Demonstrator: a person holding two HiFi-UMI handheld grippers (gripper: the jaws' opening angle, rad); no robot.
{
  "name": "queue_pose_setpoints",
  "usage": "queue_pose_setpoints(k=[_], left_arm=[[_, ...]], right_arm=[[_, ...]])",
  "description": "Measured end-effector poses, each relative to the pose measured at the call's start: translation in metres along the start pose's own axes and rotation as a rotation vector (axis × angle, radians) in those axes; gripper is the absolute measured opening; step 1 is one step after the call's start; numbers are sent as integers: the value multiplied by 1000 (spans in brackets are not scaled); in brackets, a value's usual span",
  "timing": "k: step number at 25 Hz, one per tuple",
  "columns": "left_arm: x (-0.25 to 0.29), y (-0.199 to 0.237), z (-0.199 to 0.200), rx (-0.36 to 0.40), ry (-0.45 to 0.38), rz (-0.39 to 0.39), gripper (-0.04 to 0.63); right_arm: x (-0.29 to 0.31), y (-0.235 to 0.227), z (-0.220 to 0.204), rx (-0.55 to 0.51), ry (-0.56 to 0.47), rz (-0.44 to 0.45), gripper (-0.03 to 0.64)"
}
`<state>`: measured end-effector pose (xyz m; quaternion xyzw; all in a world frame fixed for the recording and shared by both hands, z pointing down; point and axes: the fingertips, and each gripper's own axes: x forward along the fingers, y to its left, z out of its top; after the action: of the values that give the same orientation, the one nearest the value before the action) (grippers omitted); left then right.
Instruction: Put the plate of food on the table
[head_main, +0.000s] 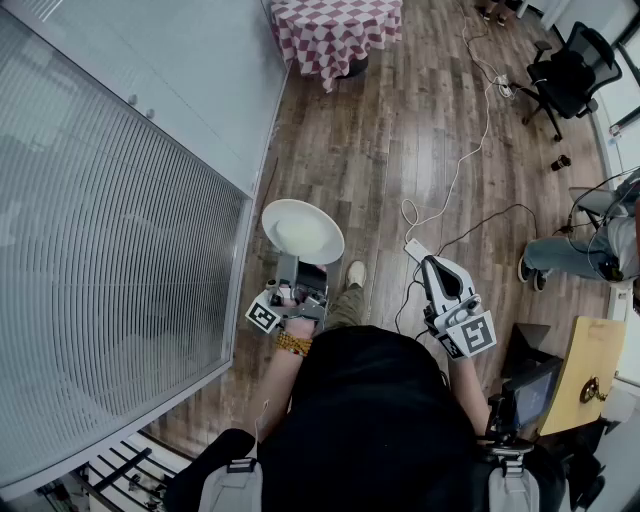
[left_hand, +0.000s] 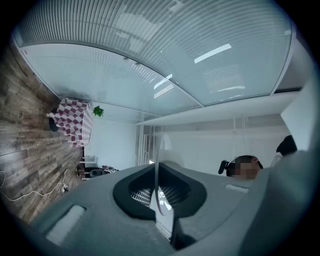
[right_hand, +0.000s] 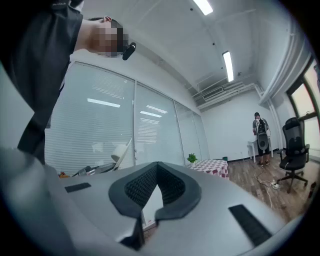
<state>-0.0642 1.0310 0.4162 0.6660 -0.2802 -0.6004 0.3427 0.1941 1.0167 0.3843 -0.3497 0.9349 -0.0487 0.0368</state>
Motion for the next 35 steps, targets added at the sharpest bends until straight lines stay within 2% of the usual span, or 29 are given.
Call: queue_pose_setpoints(k=[5, 9, 16, 23, 30, 35], left_arm=[[37, 49, 23, -46, -6, 14, 15], [72, 94, 40, -60, 26, 45, 15], [136, 128, 72, -59, 30, 20, 15], [167, 184, 88, -85, -21, 45, 15], [233, 249, 128, -47, -82, 92, 15], [314, 299, 144, -24, -55, 101, 16]], right_arm=[[61, -28, 5, 46, -35, 43, 10], [100, -57, 3, 68, -42, 45, 12], [158, -101, 3, 65, -30, 25, 12], [216, -151, -15, 79, -18, 44, 12], [331, -219, -12, 93, -31, 139, 12], [407, -283, -1, 110, -21, 168, 12]])
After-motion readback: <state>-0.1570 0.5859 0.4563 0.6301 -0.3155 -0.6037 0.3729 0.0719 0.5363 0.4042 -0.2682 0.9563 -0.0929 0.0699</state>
